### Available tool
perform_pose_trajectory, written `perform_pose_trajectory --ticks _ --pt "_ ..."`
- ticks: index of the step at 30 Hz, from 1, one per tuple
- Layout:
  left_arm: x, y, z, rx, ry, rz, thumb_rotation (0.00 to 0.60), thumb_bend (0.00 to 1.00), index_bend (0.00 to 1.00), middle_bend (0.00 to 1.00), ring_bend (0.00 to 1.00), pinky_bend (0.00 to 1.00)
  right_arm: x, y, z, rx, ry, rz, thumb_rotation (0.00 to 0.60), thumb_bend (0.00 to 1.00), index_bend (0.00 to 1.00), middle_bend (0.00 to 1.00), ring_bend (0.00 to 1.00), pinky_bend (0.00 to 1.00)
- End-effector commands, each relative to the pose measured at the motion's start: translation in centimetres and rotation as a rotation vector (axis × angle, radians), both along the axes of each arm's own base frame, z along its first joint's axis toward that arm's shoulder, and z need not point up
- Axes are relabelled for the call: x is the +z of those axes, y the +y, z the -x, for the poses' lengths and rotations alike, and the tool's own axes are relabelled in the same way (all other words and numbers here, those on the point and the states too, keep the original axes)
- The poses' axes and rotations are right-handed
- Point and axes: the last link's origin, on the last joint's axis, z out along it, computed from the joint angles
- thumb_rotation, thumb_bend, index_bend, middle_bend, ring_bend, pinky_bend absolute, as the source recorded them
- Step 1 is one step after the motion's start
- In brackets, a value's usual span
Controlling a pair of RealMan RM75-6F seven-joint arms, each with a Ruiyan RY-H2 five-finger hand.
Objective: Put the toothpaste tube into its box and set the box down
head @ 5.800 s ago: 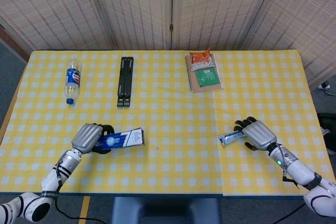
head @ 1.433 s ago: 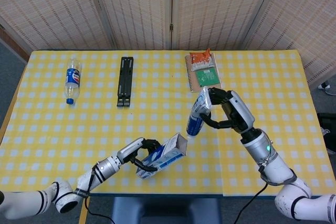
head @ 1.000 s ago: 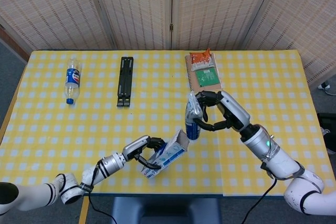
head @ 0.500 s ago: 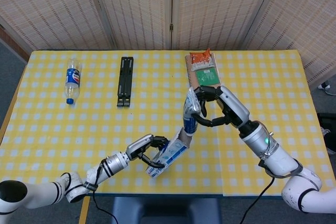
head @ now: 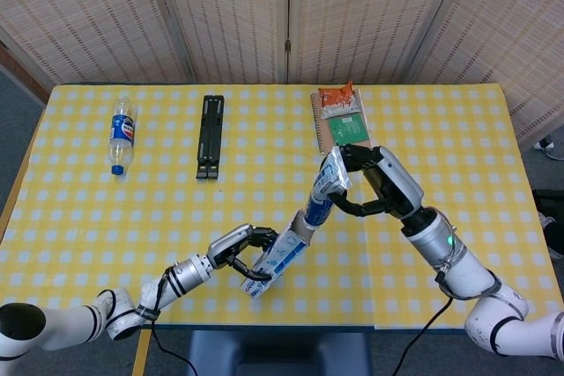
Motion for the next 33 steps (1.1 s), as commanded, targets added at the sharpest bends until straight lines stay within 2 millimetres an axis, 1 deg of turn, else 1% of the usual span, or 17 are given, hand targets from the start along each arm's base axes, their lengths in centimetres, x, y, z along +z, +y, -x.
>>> perform_pose_trajectory --ticks 1,6,9,12,14,16,18,26,33 --pt "0.1 0.0 0.0 -0.001 0.001 0.000 0.600 0.47 0.52 0.60 0.56 0.59 -0.1 0.0 0.0 0.002 0.005 0.003 0.600 0.39 0.78 0.55 0.52 0.68" --pt "0.3 0.1 0.1 0.003 -0.004 -0.003 0.600 0.47 0.52 0.60 0.56 0.59 -0.4 -0.1 -0.1 -0.002 0.010 0.007 0.600 0.39 0.77 0.54 0.52 0.68" --pt "0.6 0.2 0.2 0.008 -0.009 -0.008 0.600 0.47 0.52 0.60 0.56 0.59 -0.8 -0.3 -0.3 -0.002 0.009 0.004 0.600 0.39 0.74 0.52 0.50 0.67" --pt "0.9 0.4 0.4 0.019 -0.019 -0.006 0.600 0.47 0.53 0.60 0.56 0.59 -1.3 -0.4 -0.5 0.002 0.009 0.000 0.600 0.39 0.68 0.47 0.45 0.64" --pt "1.0 0.5 0.5 0.019 -0.020 -0.010 0.600 0.47 0.53 0.60 0.56 0.59 -1.5 -0.5 -0.7 0.009 0.009 -0.003 0.600 0.39 0.62 0.43 0.42 0.60" --pt "1.3 0.6 0.5 0.016 -0.020 -0.014 0.600 0.47 0.53 0.60 0.56 0.59 -1.7 -0.5 -0.8 0.016 0.012 -0.016 0.600 0.39 0.53 0.36 0.37 0.55" --pt "1.4 0.6 0.5 0.017 -0.020 -0.020 0.600 0.47 0.53 0.60 0.56 0.60 -1.9 -0.6 -0.8 0.017 0.016 -0.019 0.600 0.39 0.48 0.32 0.34 0.52" --pt "1.7 0.5 0.7 0.024 -0.028 -0.021 0.600 0.47 0.53 0.60 0.56 0.60 -2.2 -0.6 -1.0 0.011 0.020 -0.025 0.600 0.39 0.48 0.32 0.34 0.51" --pt "1.9 0.5 0.9 0.022 -0.030 -0.027 0.600 0.47 0.53 0.60 0.56 0.60 -2.4 -0.7 -1.1 -0.013 -0.026 -0.068 0.600 0.39 0.48 0.32 0.34 0.51"
